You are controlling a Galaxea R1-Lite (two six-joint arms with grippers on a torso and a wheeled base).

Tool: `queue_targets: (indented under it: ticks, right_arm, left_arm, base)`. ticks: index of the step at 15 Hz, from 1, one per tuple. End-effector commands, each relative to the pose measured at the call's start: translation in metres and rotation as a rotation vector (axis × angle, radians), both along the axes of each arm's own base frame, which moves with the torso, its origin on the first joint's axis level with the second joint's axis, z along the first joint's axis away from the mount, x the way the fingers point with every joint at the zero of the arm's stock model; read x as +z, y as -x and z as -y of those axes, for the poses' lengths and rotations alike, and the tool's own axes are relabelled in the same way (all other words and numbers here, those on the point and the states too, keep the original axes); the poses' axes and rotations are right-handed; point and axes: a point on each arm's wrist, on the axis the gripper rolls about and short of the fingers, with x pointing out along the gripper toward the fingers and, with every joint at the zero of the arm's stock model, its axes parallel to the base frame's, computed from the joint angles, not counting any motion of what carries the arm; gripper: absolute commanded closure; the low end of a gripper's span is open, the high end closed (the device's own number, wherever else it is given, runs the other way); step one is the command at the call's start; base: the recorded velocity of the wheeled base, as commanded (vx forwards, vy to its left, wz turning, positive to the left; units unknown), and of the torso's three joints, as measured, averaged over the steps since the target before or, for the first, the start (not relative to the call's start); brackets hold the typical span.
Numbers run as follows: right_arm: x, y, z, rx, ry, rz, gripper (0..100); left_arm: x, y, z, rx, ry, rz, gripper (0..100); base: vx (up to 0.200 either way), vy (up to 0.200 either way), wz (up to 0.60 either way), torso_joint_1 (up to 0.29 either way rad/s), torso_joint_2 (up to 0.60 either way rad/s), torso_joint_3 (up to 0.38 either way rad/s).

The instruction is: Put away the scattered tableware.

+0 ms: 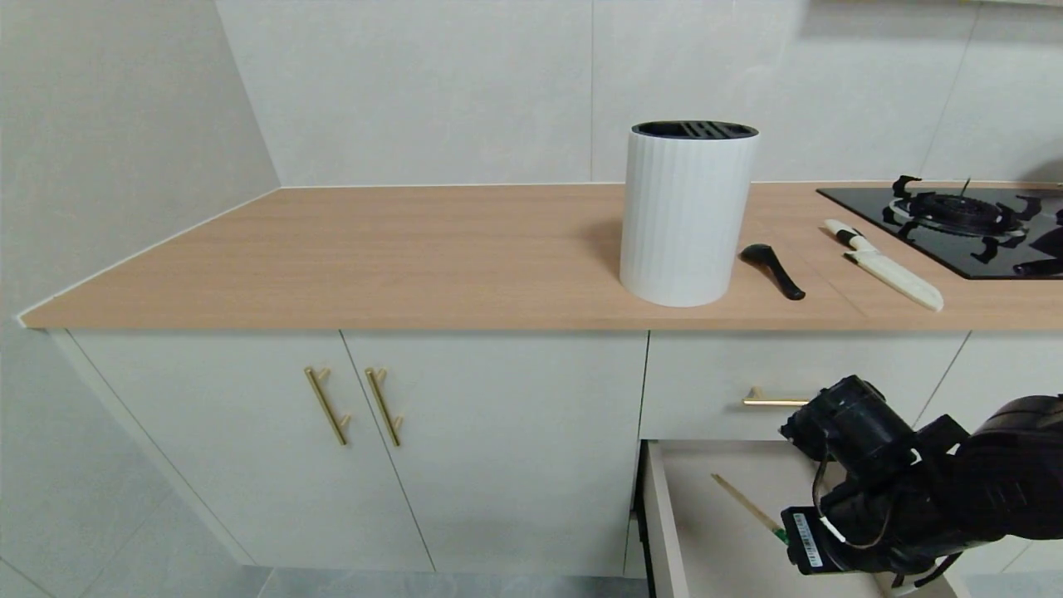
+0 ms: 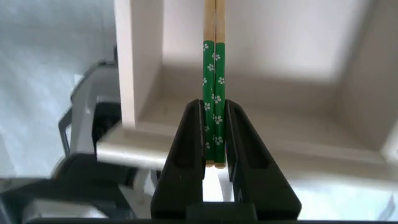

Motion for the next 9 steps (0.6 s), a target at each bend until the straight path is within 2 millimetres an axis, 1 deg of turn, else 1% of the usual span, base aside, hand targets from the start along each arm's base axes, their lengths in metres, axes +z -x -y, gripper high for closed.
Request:
queue_targets:
  ticks: [1, 4, 7, 9]
  right_arm:
    - [-0.013, -0.005, -0.003, -0.003, 0.028, -0.023, 100]
    - [-0.024, -0.013, -0.005, -0.029, 0.083, 0.008, 100]
    - [-0.023, -0.014, -0.006, -0.03, 0.073, 0.03, 100]
    - [-0.023, -0.015, -0.006, -0.031, 0.073, 0.032, 100]
  left_arm:
    - [0.0, 0.0, 0.0, 0.001, 0.001, -0.001, 0]
    - [0.0, 0.0, 0.0, 0.001, 0.001, -0.002, 0]
    - [0.0, 0.0, 0.0, 0.001, 0.001, -0.001, 0]
    - [0.0, 0.0, 0.0, 0.001, 0.001, -0.002, 0]
  base:
    - [0.0, 0.0, 0.0, -0.124, 0.44, 0.31]
    - [0.0, 0.0, 0.0, -0.115, 0.45, 0.333]
    - [0.0, 0.0, 0.0, -0.087, 0.45, 0.362]
    - [0.0, 0.0, 0.0, -0.041, 0.45, 0.395]
